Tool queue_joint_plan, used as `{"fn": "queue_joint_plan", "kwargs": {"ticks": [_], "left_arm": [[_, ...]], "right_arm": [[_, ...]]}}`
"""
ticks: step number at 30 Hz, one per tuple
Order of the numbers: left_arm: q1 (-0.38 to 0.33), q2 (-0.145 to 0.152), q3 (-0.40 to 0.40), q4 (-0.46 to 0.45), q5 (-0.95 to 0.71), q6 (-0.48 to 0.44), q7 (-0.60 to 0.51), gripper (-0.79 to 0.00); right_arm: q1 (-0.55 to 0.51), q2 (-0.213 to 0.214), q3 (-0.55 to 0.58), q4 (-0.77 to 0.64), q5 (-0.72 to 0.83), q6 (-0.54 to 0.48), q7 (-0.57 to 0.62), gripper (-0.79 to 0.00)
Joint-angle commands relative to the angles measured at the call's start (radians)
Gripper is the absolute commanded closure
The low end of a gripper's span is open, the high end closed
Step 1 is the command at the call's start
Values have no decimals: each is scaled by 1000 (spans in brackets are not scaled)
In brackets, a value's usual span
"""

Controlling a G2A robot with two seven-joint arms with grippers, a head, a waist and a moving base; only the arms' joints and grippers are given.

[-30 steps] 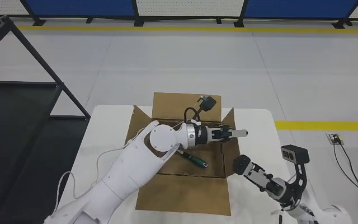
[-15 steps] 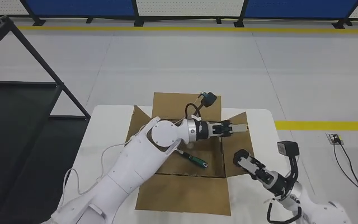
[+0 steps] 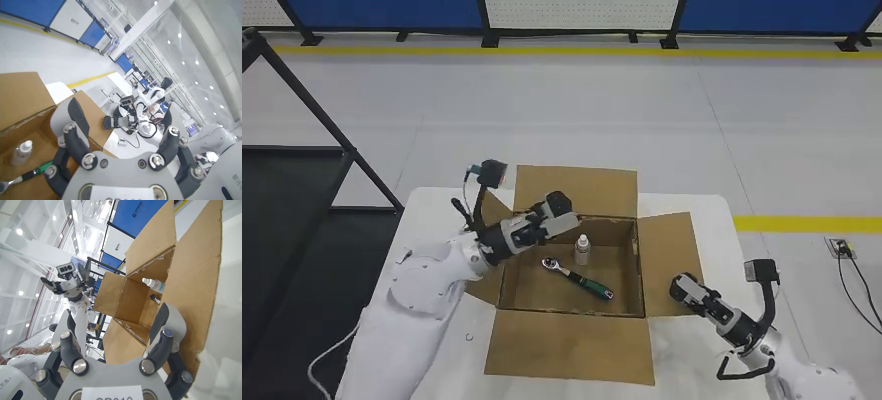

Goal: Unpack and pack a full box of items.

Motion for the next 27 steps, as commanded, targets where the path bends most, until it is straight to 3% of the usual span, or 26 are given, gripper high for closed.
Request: {"fn": "queue_joint_plan", "kwargs": {"ticks": [1,7,13,18,27], "left_arm": [[134,16,-126,-139,3,-1,4,-785],[384,38,-362,-328,-29,-54,61,-785],[550,44,-530,-372,-114,-128,114,-785],[625,49,-597,-343,-204,-179,97,-785],[699,54,-643,-316,-277,-266,83,-785]], "right_arm": [[-2,0,-9,10,-7,12,-2,-785],[3,-1,-39,49,3,30,-11,-785],[1,-3,-70,76,1,37,-36,-785],[-1,-7,-89,85,6,34,-100,-785],[77,-26,-170,126,-13,25,-259,-785]]}}
